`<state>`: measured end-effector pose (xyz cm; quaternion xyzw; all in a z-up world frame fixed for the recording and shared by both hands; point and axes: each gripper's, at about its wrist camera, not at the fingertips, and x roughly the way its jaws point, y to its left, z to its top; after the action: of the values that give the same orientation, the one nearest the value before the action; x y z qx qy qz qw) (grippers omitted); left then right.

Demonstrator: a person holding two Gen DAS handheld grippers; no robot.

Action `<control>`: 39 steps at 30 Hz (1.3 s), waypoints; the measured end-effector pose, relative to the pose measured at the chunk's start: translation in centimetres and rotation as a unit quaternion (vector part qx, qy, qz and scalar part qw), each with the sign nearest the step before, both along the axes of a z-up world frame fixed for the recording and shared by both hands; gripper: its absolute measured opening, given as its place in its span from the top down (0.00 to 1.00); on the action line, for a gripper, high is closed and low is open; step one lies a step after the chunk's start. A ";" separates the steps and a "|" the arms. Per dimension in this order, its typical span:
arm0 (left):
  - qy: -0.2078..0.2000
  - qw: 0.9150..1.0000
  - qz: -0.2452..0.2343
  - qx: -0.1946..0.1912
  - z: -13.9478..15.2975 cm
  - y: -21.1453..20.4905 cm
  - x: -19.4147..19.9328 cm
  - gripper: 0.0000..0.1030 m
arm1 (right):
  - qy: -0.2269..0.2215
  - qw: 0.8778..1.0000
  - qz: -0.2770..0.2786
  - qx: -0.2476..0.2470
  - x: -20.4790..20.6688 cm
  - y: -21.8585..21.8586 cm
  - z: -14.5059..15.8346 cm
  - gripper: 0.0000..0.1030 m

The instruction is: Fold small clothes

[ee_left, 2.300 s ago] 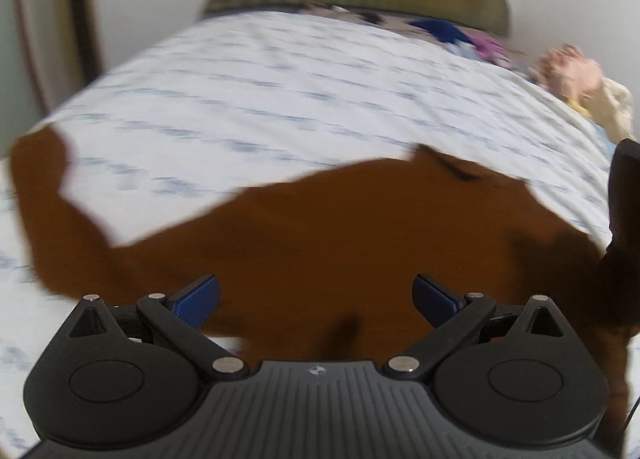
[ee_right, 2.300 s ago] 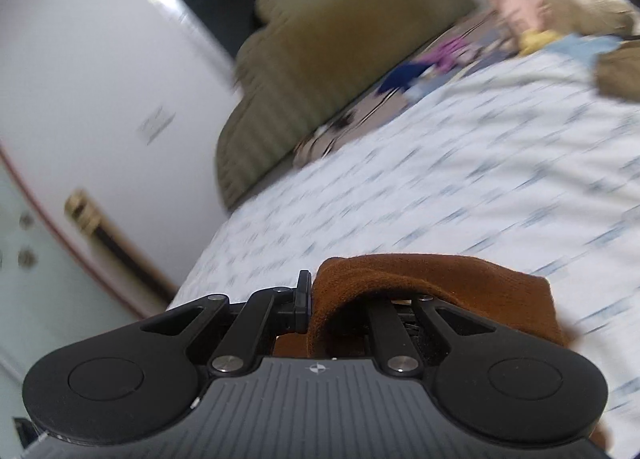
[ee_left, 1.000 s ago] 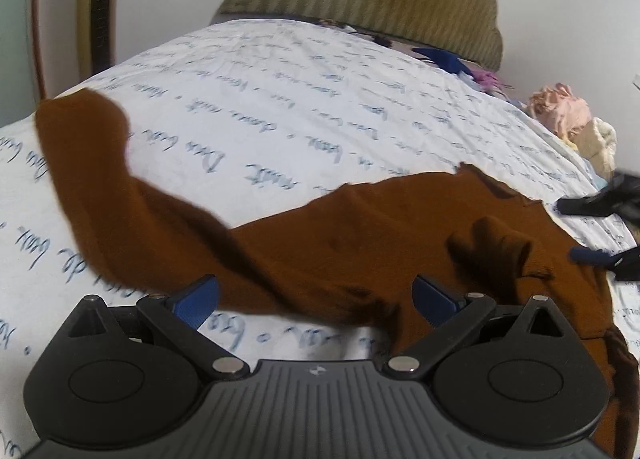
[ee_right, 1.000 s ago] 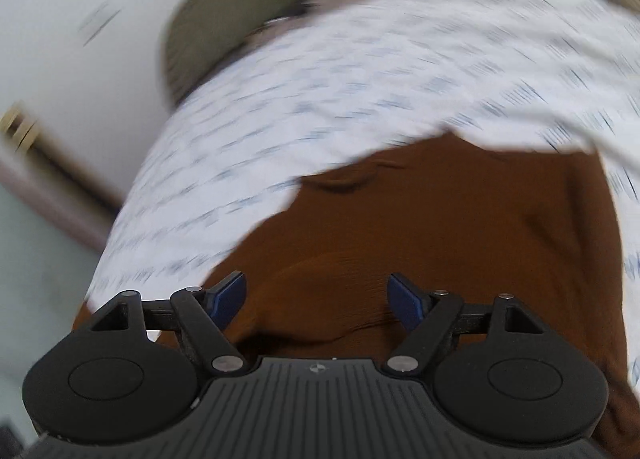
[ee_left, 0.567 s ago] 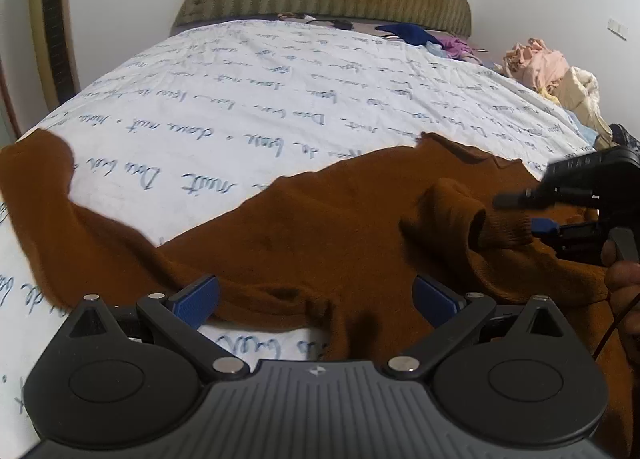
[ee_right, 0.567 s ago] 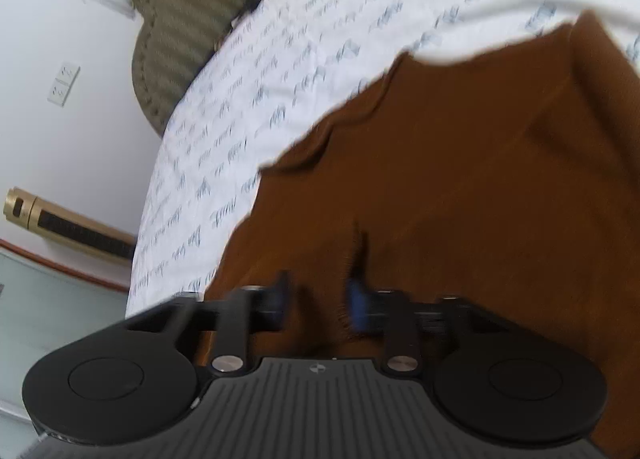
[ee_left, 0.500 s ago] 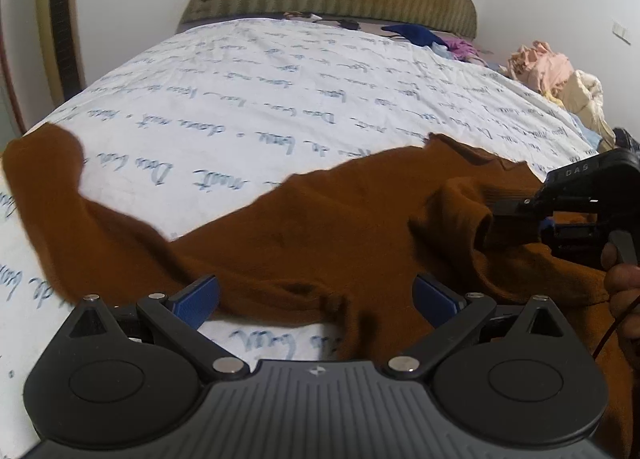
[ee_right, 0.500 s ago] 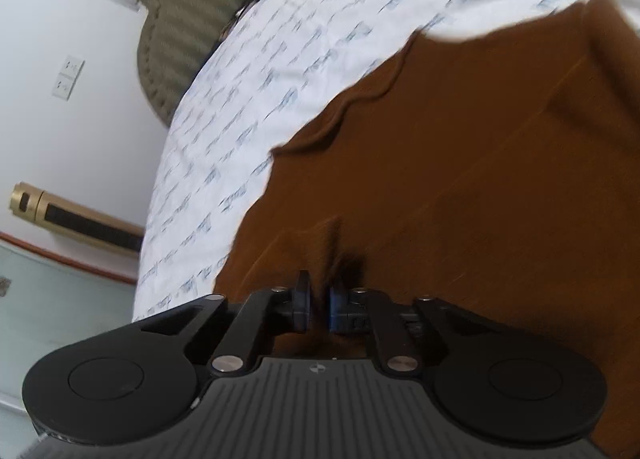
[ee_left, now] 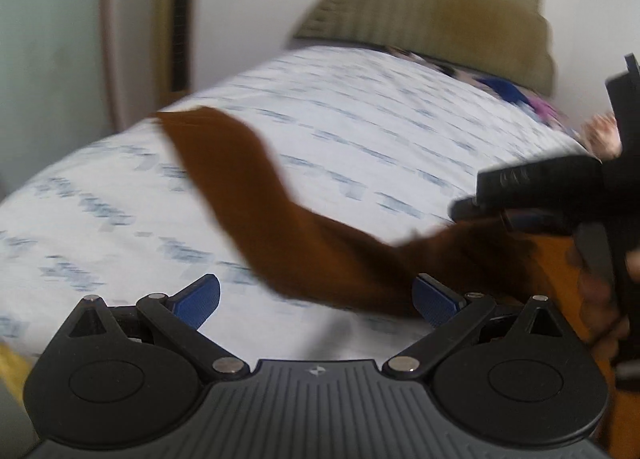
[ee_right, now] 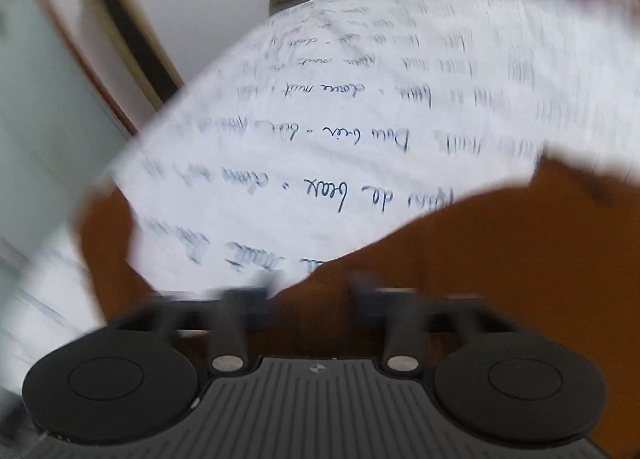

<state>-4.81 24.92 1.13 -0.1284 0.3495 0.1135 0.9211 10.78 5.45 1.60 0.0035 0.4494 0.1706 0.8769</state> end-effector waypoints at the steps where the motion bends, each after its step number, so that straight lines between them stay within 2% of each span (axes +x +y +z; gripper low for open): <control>1: -0.003 1.000 0.019 -0.003 -0.1 1.3 -0.2 0.00 | -0.025 0.999 0.009 -0.030 -1.0 1.3 0.7 0.24; 3: 0.000 0.998 0.059 -0.018 -0.5 4.0 -0.3 0.00 | -0.065 0.996 0.056 -0.023 -3.1 2.4 2.6 0.24; 5: -0.006 0.995 0.091 -0.042 -1.0 6.7 0.0 0.00 | -0.094 0.993 0.069 -0.010 -3.9 3.1 4.4 0.20; 8: -0.029 0.987 0.138 -0.077 -1.4 10.0 0.3 0.00 | -0.103 0.989 0.104 -0.002 -4.1 4.7 5.6 0.20; 10: -0.029 0.984 0.149 -0.092 -1.7 11.7 1.2 0.00 | -0.063 0.990 0.121 0.037 -3.0 5.9 5.4 0.23; 13: -0.028 0.980 0.164 -0.109 -1.6 13.8 2.1 0.00 | 0.010 0.985 0.130 0.114 -0.2 8.5 4.3 0.34; 16: -0.020 0.979 0.182 -0.095 -1.2 14.9 2.6 0.00 | 0.068 0.973 0.139 0.171 3.4 11.6 2.6 0.40; 18: -0.025 0.977 0.189 -0.100 -1.1 15.2 2.6 0.00 | 0.091 0.964 0.152 0.200 5.9 14.1 1.4 0.43; 21: -0.016 0.977 0.191 -0.097 -1.0 15.3 3.2 0.00 | 0.093 0.961 0.166 0.201 8.6 17.8 0.3 0.43; 26: -0.014 0.978 0.191 -0.088 -1.6 14.8 3.6 0.00 | 0.112 0.958 0.208 0.165 11.2 22.3 -2.1 0.43; 28: -0.004 0.977 0.198 -0.074 -1.9 14.5 4.0 0.00 | 0.124 0.950 0.238 0.159 11.2 23.3 -2.8 0.44; 29: 0.002 0.978 0.199 -0.069 -2.0 14.4 4.3 0.00 | 0.133 0.945 0.254 0.158 10.9 23.8 -3.1 0.55; 30: 0.004 0.978 0.196 -0.067 -1.9 14.5 4.5 0.00 | 0.134 0.940 0.276 0.149 10.2 24.1 -3.0 0.75; 31: -0.002 0.979 0.191 -0.069 -1.8 14.7 4.4 0.00 | 0.124 0.941 0.290 0.126 9.5 24.3 -2.8 0.82; 32: -0.014 0.980 0.186 -0.075 -1.5 15.1 4.2 0.00 | 0.107 0.946 0.289 0.102 8.7 24.3 -2.5 0.84; 33: -0.024 0.979 0.184 -0.085 -1.2 15.6 4.1 0.00 | 0.095 0.949 0.285 0.098 8.1 23.9 -2.2 0.86; 36: -0.044 0.974 0.176 -0.135 -0.4 17.6 4.1 0.00 | 0.088 0.951 0.270 0.124 6.9 22.0 -1.3 0.88; 38: -0.064 0.970 0.137 -0.188 0.2 19.1 4.7 0.01 | 0.079 0.951 0.263 0.142 6.5 20.4 -1.0 0.88; 39: -0.069 0.971 0.125 -0.193 0.6 19.5 5.0 0.01 | 0.079 0.951 0.256 0.154 6.2 19.6 -0.8 0.88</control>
<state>0.22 44.41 1.70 -0.3544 0.2812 0.1492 0.8793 16.97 25.06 0.76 0.0365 0.4715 0.4558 0.7540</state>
